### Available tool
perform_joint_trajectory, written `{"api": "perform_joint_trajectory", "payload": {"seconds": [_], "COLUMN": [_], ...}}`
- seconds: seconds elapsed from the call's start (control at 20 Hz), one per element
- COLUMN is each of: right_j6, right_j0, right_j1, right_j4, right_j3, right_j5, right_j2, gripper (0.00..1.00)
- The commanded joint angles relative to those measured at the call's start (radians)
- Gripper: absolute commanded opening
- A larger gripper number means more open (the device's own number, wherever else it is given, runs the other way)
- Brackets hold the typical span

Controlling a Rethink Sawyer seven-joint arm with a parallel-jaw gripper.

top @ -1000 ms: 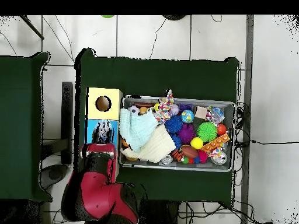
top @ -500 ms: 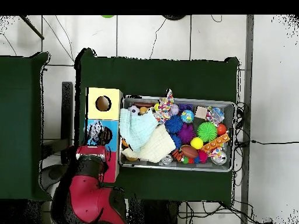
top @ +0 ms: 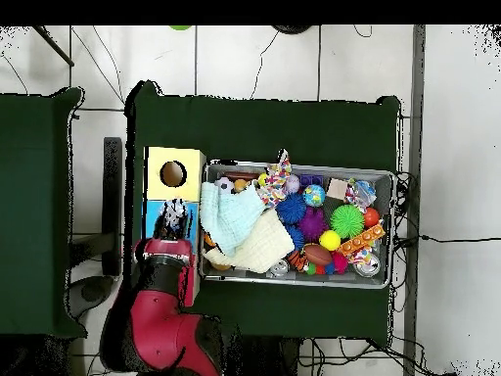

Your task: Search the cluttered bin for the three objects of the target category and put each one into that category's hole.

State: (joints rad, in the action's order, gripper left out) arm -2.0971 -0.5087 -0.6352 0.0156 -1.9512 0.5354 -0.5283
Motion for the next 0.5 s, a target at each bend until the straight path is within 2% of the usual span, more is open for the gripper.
{"api": "perform_joint_trajectory", "payload": {"seconds": [0.05,0.5], "right_j6": [-0.061,-0.097], "right_j0": [-0.004,-0.055], "right_j1": [0.041,0.097], "right_j4": [-0.061,-0.174], "right_j3": [0.042,0.012], "right_j5": [0.104,0.170], "right_j2": [-0.024,-0.037], "gripper": [0.00,0.00]}}
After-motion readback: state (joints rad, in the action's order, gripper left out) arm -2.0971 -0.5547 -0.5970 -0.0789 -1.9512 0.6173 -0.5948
